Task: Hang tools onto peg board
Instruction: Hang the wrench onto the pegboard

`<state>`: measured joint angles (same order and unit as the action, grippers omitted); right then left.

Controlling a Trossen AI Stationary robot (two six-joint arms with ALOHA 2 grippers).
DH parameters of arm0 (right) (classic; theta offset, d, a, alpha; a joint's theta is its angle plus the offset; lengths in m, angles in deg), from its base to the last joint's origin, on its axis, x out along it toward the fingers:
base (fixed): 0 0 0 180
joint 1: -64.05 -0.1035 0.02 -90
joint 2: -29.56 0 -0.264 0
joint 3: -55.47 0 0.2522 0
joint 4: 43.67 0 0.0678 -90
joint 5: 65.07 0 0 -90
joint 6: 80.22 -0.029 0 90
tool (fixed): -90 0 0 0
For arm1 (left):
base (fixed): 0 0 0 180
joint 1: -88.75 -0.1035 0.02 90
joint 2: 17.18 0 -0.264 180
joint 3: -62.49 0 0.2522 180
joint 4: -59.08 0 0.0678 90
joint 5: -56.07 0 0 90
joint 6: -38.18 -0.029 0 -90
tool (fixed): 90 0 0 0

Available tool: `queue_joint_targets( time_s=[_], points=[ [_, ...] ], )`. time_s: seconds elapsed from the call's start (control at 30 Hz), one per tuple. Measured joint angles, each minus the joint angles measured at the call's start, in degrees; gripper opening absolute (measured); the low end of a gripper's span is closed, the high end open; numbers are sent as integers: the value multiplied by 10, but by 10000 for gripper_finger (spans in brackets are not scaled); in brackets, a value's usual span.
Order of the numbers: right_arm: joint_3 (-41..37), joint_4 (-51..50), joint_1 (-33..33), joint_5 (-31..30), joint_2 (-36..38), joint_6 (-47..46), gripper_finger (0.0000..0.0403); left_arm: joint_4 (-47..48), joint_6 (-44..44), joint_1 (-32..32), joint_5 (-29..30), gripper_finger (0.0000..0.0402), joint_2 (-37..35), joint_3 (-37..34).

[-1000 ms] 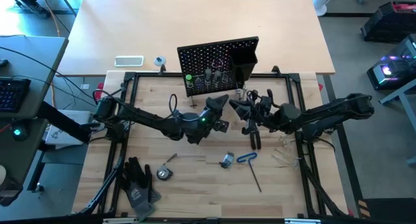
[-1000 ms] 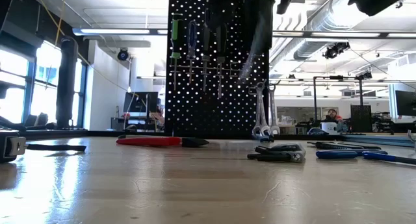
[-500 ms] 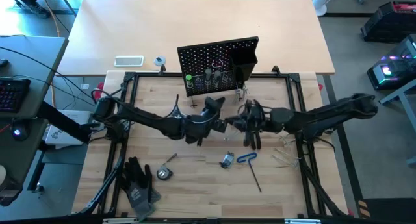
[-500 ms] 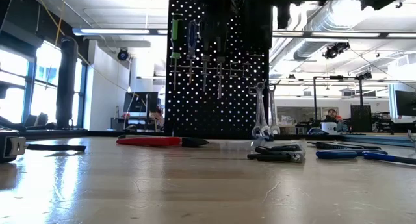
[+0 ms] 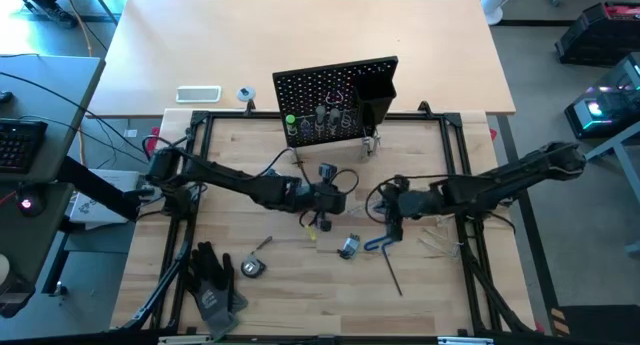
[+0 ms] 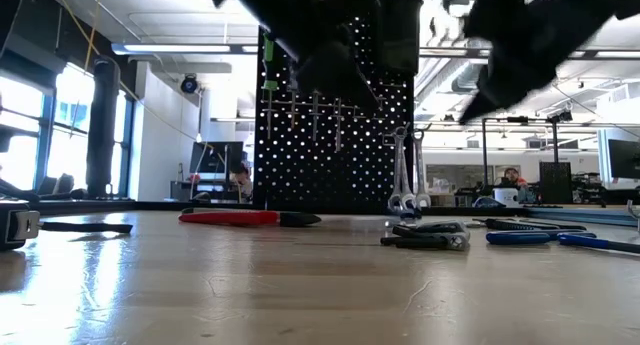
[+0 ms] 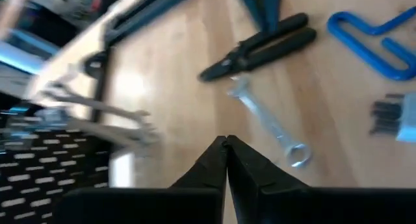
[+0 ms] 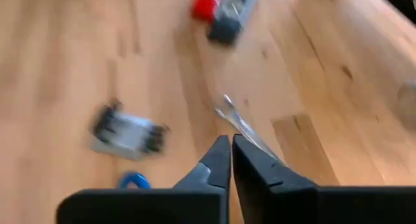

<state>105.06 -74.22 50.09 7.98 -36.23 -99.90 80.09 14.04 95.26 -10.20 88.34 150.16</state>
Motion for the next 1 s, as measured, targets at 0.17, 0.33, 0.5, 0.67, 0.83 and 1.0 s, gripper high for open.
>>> queue_joint_targets(
  time_s=[0.17, 0.33, 0.5, 0.67, 0.83, 1.0],
  points=[
    [-11, 9, 17, -4, -43, -6, 63, -21, 45, -13, -41, 33, 54, 0],
    [-12, 16, 45, -22, -93, -5, 108, -46, 92, -35, -128, 74, 110, 0],
    [-12, 20, 83, -26, -145, 5, 112, -55, 143, -53, -156, 106, 133, 0],
    [-13, 30, 120, -23, -190, 17, 98, -57, 166, -61, -203, 126, 133, 0],
    [-11, 63, 141, 14, -227, 37, 73, -47, 171, -61, -252, 138, 135, 0],
    [-10, 88, 147, 40, -250, 37, 50, -20, 171, -61, -242, 145, 137, 0]
  ],
)
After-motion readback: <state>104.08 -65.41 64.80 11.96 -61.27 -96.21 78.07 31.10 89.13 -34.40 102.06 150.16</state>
